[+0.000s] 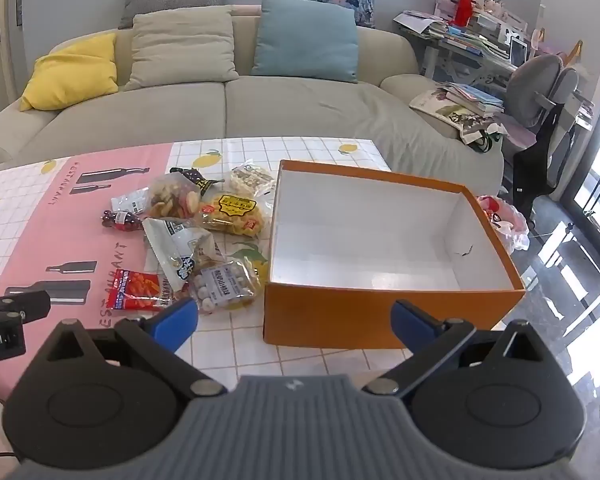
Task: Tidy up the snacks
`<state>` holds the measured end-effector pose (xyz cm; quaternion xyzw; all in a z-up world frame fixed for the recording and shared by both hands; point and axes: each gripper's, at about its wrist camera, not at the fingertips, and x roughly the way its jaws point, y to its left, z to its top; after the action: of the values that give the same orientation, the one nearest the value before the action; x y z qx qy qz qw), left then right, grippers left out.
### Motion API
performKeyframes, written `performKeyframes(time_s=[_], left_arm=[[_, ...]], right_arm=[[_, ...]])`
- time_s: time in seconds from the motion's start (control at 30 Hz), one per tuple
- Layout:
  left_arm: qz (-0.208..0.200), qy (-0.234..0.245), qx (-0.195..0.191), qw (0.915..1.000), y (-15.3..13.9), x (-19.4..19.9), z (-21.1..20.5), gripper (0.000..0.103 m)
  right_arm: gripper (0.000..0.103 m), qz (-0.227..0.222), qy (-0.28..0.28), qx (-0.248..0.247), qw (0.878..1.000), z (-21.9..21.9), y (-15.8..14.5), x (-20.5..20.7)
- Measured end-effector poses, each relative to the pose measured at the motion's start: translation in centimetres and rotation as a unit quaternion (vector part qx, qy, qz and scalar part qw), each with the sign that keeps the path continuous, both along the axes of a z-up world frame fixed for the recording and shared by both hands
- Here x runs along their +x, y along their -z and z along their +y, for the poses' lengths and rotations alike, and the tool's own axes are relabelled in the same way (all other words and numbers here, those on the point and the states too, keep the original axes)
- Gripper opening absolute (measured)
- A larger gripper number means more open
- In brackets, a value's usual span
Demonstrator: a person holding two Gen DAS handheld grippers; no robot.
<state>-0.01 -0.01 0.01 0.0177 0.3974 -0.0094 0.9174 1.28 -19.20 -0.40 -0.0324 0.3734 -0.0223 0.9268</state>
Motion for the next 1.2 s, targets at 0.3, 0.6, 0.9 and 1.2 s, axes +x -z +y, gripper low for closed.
performKeyframes(time_s=[0.3, 0.6, 0.9, 1.2], left_arm=[[0.002, -0.001, -0.001, 1.0000, -0.04, 0.00, -0.07, 0.088], [0.004, -0.001, -0.003, 1.0000, 0.31, -0.18, 0.43, 0.088], [0.006, -0.001, -0.004, 1.0000, 0.54, -0.45, 0.57, 0.088], [0.007, -0.002, -0.007, 0.9999, 0.47, -0.30, 0.20, 0.088]], right_arm=[[0.100, 0.000, 0.006, -0.003, 1.000, -0.14, -0.08, -0.04], [0.100, 0.001, 0.003, -0.006, 1.000, 0.16, -0.06, -0.28], [0.100, 0.002, 0.005, -0.007, 1.000, 0.20, -0.08, -0.23], [0.100, 0.007, 0.005, -0.009, 1.000, 0.21, -0.09, -0.37]])
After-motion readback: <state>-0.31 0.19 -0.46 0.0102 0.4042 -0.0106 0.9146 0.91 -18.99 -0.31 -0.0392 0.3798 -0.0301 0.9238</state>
